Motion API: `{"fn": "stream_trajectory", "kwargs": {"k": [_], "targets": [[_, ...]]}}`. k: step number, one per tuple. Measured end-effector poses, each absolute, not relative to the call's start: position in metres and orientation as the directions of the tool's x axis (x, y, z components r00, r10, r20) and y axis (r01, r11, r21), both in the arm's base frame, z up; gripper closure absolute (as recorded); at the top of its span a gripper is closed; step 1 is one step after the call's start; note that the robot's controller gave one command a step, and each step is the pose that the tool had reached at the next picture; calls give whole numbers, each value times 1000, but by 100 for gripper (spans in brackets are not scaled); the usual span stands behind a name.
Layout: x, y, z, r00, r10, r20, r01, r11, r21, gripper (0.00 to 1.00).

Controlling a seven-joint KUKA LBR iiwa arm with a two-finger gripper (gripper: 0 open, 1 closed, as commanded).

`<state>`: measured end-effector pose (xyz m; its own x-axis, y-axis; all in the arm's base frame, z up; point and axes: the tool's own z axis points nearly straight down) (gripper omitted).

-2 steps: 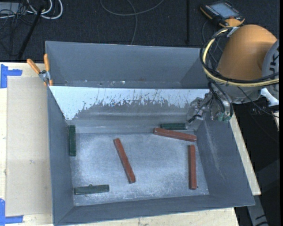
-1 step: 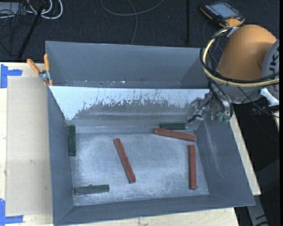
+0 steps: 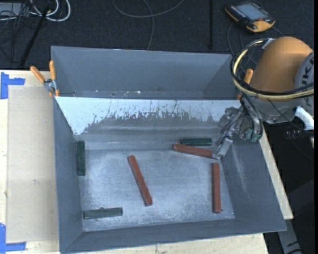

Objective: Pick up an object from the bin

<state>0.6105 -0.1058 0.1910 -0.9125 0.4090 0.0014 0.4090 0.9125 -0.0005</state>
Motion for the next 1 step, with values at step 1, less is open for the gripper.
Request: {"fn": "stream_trajectory", "kwargs": {"k": [1], "targets": [[611,-105,192,-913,407,0,407,913,0,100]]}}
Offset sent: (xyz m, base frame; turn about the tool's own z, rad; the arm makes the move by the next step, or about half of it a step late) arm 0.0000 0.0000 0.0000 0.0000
